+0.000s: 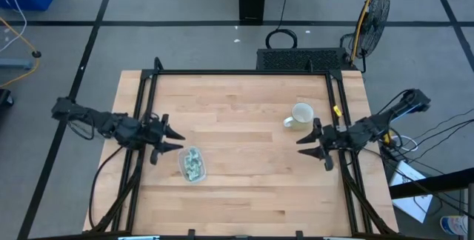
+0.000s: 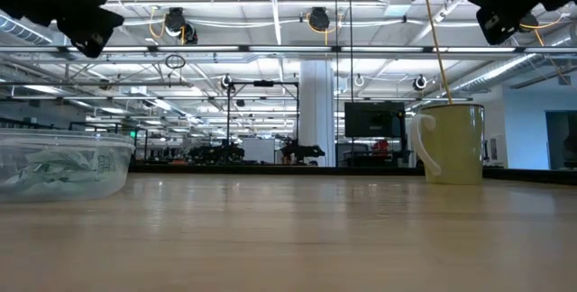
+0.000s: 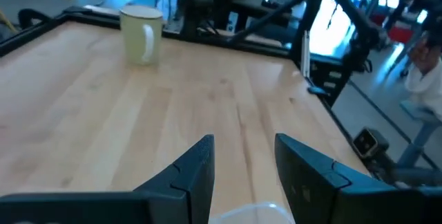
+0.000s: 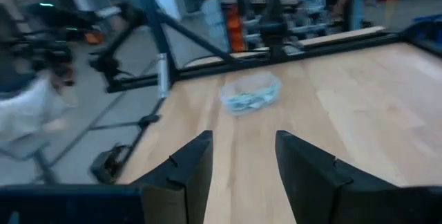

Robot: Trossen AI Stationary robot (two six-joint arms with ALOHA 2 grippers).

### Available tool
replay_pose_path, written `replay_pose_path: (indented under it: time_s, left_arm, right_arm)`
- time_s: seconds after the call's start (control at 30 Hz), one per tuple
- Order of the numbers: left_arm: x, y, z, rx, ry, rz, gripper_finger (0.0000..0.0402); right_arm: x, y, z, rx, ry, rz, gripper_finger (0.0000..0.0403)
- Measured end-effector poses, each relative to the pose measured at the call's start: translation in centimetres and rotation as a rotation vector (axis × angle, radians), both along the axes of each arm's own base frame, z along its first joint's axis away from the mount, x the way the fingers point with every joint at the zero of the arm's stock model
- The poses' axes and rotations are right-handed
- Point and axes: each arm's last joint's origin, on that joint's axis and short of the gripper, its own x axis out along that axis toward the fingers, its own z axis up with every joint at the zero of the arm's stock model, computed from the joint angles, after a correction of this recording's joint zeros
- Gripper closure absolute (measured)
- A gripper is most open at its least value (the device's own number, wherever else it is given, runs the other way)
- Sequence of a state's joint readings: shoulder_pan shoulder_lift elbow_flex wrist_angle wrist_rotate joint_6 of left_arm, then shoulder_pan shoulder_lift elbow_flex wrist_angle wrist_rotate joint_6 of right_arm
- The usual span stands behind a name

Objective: Pick and place Stevia / Truvia into bins
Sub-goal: Return to Home Position

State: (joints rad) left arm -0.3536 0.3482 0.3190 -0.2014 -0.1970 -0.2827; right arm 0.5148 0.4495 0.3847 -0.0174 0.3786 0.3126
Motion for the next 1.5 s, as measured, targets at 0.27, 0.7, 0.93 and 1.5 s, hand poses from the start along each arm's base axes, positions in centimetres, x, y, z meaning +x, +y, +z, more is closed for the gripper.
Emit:
replay_pose_path:
  time_s: [0.27,0.7,0.93,1.5]
  left_arm:
    - [-1.7,1.8,0.5,0.013,-0.148,0.019,0.0245]
    - [-0.6,2.5,-4.1,-0.011,-0.224,0.057,0.0245]
    - [-0.3,2.9,-5.4,-0.033,-0.217,0.078,0.0245]
    - [-0.3,3.4,-6.2,-0.054,-0.17,0.127,0.0245]
  right_arm:
    - [-2.0,-1.1,-1.5,-0.007,-0.105,0.024,0.025]
    - [-3.1,-1.7,-3.2,-0.001,-0.18,0.021,0.025]
    - [-3.1,-1.7,-4.0,0.011,-0.179,0.02,0.025]
    - [-2.7,-1.5,-6.1,0.103,-0.15,0.015,0.025]
